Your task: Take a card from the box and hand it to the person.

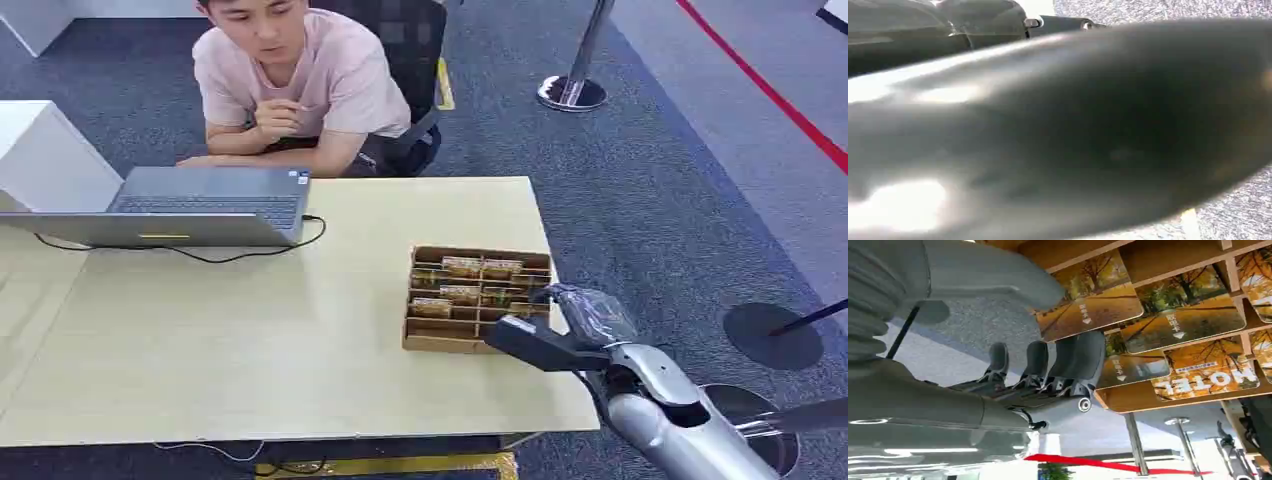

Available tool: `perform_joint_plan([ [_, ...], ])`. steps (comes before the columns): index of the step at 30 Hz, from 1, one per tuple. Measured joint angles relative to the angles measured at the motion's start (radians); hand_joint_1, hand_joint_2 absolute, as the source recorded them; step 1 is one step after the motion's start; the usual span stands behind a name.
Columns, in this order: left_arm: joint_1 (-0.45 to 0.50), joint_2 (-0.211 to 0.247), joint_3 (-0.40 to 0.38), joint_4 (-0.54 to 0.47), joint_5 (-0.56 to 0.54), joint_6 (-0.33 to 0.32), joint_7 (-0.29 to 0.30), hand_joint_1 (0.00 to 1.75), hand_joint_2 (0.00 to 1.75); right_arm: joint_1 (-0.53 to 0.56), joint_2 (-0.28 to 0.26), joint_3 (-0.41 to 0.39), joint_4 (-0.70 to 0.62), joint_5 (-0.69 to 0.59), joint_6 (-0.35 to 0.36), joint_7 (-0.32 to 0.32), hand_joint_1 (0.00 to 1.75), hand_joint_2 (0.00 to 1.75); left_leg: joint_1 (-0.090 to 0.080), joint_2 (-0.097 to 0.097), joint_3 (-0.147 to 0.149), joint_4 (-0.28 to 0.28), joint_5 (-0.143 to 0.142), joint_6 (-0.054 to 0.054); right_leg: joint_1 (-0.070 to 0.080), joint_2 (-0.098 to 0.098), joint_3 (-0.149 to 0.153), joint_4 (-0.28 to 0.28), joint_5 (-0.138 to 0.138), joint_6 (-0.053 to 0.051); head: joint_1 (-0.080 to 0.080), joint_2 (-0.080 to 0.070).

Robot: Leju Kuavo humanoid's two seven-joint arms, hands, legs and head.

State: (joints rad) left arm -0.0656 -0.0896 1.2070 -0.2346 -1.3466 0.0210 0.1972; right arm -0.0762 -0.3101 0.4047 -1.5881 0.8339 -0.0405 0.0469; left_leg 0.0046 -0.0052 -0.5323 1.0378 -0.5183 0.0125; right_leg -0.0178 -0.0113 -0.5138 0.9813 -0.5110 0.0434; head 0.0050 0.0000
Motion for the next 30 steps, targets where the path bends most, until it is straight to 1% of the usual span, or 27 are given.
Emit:
perform_joint_plan([
  [10, 0.000, 0.000, 0.000, 0.000, 0.000, 0.000, 0.000, 0.00, 0.00, 0.000, 0.005, 0.010, 0.000, 0.016, 0.005, 0.012, 0.94, 1.75, 0.000, 0.000, 0.000, 0.000, 0.000, 0.000, 0.000, 0.000, 0.000, 0.000, 0.000, 0.000, 0.000, 0.000],
  [11, 0.000, 0.000, 0.000, 0.000, 0.000, 0.000, 0.000, 0.00, 1.75, 0.000, 0.006, 0.011, 0.000, 0.017, 0.005, 0.015, 0.94, 1.75, 0.000, 0.000, 0.000, 0.000, 0.000, 0.000, 0.000, 0.000, 0.000, 0.000, 0.000, 0.000, 0.000, 0.000],
  [17, 0.000, 0.000, 0.000, 0.000, 0.000, 0.000, 0.000, 0.00, 1.75, 0.000, 0.013, 0.014, 0.000, 0.034, 0.007, 0.022, 0.99, 1.75, 0.000, 0.000, 0.000, 0.000, 0.000, 0.000, 0.000, 0.000, 0.000, 0.000, 0.000, 0.000, 0.000, 0.000],
  [20, 0.000, 0.000, 0.000, 0.000, 0.000, 0.000, 0.000, 0.00, 1.75, 0.000, 0.017, 0.014, 0.000, 0.034, 0.009, 0.023, 0.99, 1.75, 0.000, 0.000, 0.000, 0.000, 0.000, 0.000, 0.000, 0.000, 0.000, 0.000, 0.000, 0.000, 0.000, 0.000],
  [21, 0.000, 0.000, 0.000, 0.000, 0.000, 0.000, -0.002, 0.00, 1.75, -0.001, 0.018, 0.014, 0.000, 0.034, 0.010, 0.024, 1.06, 1.75, 0.000, 0.000, 0.000, 0.000, 0.000, 0.000, 0.000, 0.000, 0.000, 0.000, 0.000, 0.000, 0.000, 0.000],
  [22, 0.000, 0.000, 0.000, 0.000, 0.000, 0.000, -0.004, 0.00, 1.75, -0.001, 0.019, 0.014, 0.001, 0.035, 0.011, 0.024, 1.20, 1.75, 0.000, 0.000, 0.000, 0.000, 0.000, 0.000, 0.000, 0.000, 0.000, 0.000, 0.000, 0.000, 0.000, 0.000],
  [23, 0.000, 0.000, 0.000, 0.000, 0.000, 0.000, -0.008, 0.00, 1.75, -0.001, 0.021, 0.015, 0.002, 0.036, 0.012, 0.024, 1.27, 1.75, 0.000, 0.000, 0.000, 0.000, 0.000, 0.000, 0.000, 0.000, 0.000, 0.000, 0.000, 0.000, 0.000, 0.000],
  [24, 0.000, 0.000, 0.000, 0.002, 0.000, 0.000, -0.009, 0.00, 1.75, -0.001, 0.022, 0.015, 0.003, 0.037, 0.013, 0.025, 1.27, 1.75, 0.000, 0.000, 0.000, 0.000, 0.000, 0.000, 0.000, 0.000, 0.000, 0.000, 0.000, 0.000, 0.000, 0.000],
  [25, 0.000, 0.000, 0.000, 0.002, 0.000, 0.000, -0.011, 0.00, 1.75, -0.001, 0.024, 0.015, 0.003, 0.039, 0.013, 0.026, 1.34, 1.75, 0.000, 0.000, 0.000, 0.000, 0.000, 0.000, 0.000, 0.000, 0.000, 0.000, 0.000, 0.000, 0.000, 0.000],
  [26, 0.000, 0.000, 0.000, 0.002, 0.000, 0.000, -0.012, 0.00, 1.75, -0.001, 0.024, 0.016, 0.003, 0.040, 0.014, 0.026, 1.29, 1.75, 0.000, 0.000, 0.000, 0.000, 0.000, 0.000, 0.000, 0.000, 0.000, 0.000, 0.000, 0.000, 0.000, 0.000],
  [27, 0.000, 0.000, 0.000, 0.002, 0.000, 0.001, -0.012, 0.00, 1.75, -0.001, 0.026, 0.016, 0.003, 0.042, 0.015, 0.026, 1.31, 1.75, 0.000, 0.000, 0.000, 0.000, 0.000, 0.000, 0.000, 0.000, 0.000, 0.000, 0.000, 0.000, 0.000, 0.000],
  [30, -0.001, 0.000, 0.000, 0.002, 0.000, 0.002, -0.012, 0.00, 1.75, -0.003, 0.029, 0.019, 0.003, 0.046, 0.016, 0.026, 1.29, 1.75, 0.000, 0.000, 0.000, 0.000, 0.000, 0.000, 0.000, 0.000, 0.000, 0.000, 0.000, 0.000, 0.000, 0.000],
])
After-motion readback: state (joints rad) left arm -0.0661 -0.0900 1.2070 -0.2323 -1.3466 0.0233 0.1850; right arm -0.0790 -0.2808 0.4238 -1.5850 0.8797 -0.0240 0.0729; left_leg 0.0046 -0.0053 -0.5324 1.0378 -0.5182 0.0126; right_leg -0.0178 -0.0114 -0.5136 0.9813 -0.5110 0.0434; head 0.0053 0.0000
